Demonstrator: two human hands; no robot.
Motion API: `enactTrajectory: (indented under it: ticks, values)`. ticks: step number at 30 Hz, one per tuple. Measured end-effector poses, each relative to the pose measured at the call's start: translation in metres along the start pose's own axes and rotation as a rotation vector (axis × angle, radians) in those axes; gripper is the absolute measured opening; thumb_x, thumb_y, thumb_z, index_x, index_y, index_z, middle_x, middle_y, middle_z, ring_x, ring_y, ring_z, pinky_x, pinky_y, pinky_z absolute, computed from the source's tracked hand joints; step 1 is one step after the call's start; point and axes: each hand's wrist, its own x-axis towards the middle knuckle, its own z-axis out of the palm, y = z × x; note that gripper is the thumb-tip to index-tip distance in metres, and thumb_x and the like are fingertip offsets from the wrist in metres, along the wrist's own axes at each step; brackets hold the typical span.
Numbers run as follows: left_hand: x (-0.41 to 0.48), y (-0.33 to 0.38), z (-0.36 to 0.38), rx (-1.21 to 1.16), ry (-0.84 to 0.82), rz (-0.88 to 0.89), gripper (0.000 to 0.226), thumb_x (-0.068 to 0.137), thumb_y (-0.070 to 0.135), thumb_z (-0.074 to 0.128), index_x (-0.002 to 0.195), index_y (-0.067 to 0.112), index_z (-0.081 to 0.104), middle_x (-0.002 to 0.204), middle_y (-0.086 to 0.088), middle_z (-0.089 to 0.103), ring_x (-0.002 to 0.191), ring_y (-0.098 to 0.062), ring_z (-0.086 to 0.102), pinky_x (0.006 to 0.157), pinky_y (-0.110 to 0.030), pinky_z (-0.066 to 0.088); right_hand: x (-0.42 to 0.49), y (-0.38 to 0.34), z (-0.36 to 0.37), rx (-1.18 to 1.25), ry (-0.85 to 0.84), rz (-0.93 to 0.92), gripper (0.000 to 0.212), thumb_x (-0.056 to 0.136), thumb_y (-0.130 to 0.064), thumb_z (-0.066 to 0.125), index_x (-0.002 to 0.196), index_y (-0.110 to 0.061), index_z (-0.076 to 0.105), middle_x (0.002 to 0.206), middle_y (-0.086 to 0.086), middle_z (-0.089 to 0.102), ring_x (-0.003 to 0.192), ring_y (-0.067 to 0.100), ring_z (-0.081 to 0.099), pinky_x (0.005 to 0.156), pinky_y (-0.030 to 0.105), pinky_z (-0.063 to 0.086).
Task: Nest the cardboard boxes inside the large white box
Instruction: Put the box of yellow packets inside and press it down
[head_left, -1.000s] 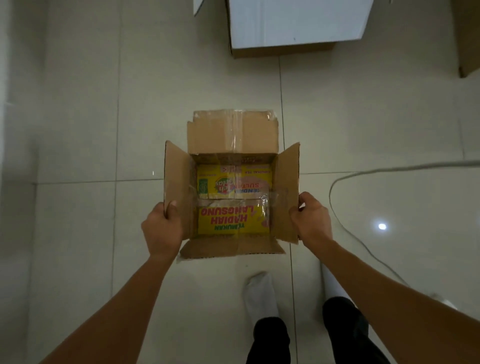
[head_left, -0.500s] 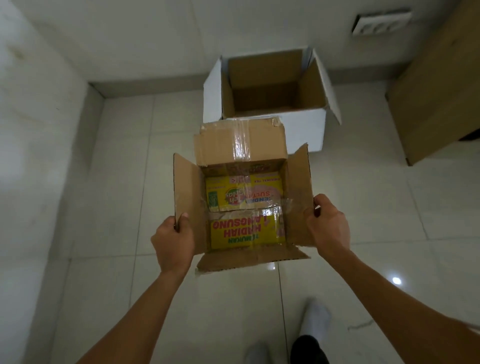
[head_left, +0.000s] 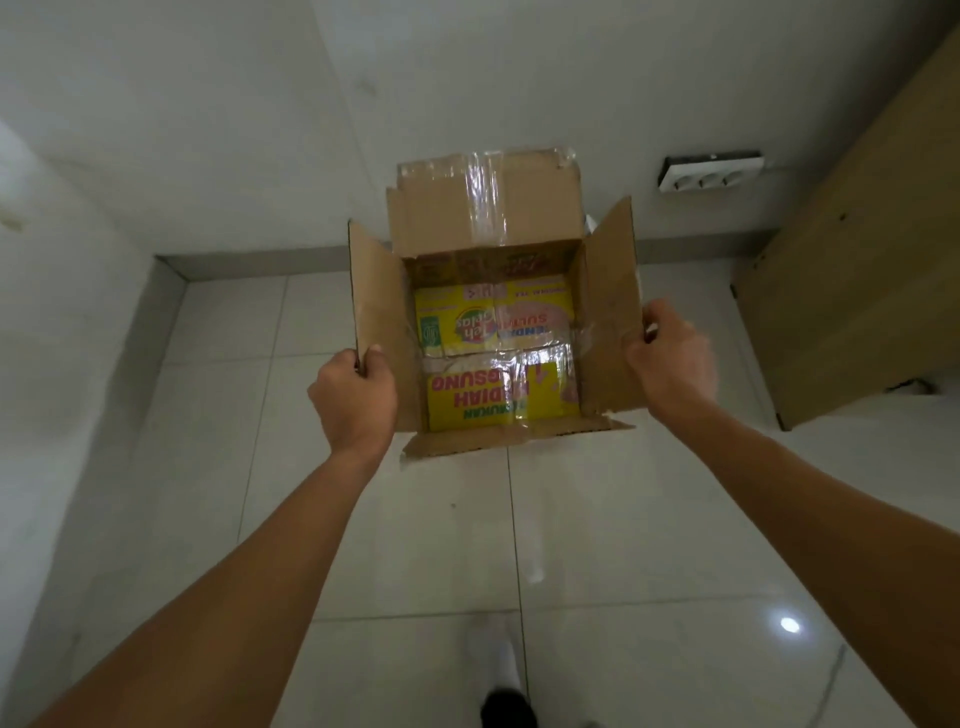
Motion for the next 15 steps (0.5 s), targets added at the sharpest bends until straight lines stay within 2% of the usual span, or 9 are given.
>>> enactTrajectory:
  ticks: [2,3,5,8,11,15]
  values:
    - [0.024,0.007,0.025,-0.021,0.006,-0.015,0.047,0.089,0.024,0.056,0.049,0.016,0.033,0.047,0.002,0.036,0.042,-0.01,0.034,0.039,-0.026,0.022,0.033,-0.008,0.003,0.0,-0.009,-0.001,0.012,0.092,-0.026,0.048,0.096,-0.016,0.054,0.083,0.003,0.057,0.066,0.022,0.054,0.058,0.031,0.044]
    - [0.036,0.009,0.038,-0.02,0.002,-0.013,0.047,0.089,0.024,0.056,0.05,0.014,0.034,0.047,0.002,0.036,0.043,-0.01,0.034,0.04,-0.027,0.022,0.049,-0.011,0.005,-0.004,-0.024,0.002,0.015,0.093,-0.026,0.048,0.099,-0.014,0.055,0.086,0.005,0.058,0.072,0.023,0.056,0.061,0.034,0.047]
    - [0.059,0.013,0.065,-0.04,-0.033,0.004,0.046,0.09,0.023,0.056,0.05,0.013,0.034,0.047,0.002,0.035,0.043,-0.01,0.034,0.041,-0.028,0.02,0.08,-0.012,0.01,-0.004,-0.03,0.009,0.019,0.093,-0.026,0.048,0.103,-0.012,0.056,0.094,0.009,0.062,0.082,0.029,0.061,0.072,0.043,0.053]
    - [0.095,0.009,0.096,-0.046,-0.035,0.014,0.048,0.09,0.021,0.056,0.049,0.018,0.032,0.047,0.003,0.036,0.043,-0.009,0.034,0.037,-0.02,0.022,0.121,-0.015,0.031,-0.017,-0.033,0.009,0.022,0.093,-0.024,0.049,0.109,-0.011,0.057,0.104,0.015,0.065,0.091,0.034,0.062,0.081,0.053,0.052]
    - [0.121,0.006,0.126,-0.041,-0.077,-0.002,0.046,0.09,0.022,0.054,0.05,0.016,0.033,0.049,0.001,0.038,0.044,-0.011,0.035,0.04,-0.023,0.025,0.149,-0.009,0.053,0.001,-0.01,0.037,0.02,0.093,-0.022,0.049,0.108,-0.011,0.057,0.102,0.014,0.064,0.089,0.031,0.062,0.08,0.052,0.053]
    - [0.15,0.006,0.153,-0.062,-0.042,0.003,0.048,0.089,0.019,0.054,0.048,0.017,0.029,0.048,0.002,0.033,0.043,-0.009,0.031,0.036,-0.016,0.025,0.179,-0.011,0.08,0.016,0.106,0.039,0.02,0.093,-0.019,0.046,0.108,-0.012,0.058,0.1,0.014,0.065,0.085,0.03,0.062,0.077,0.049,0.053]
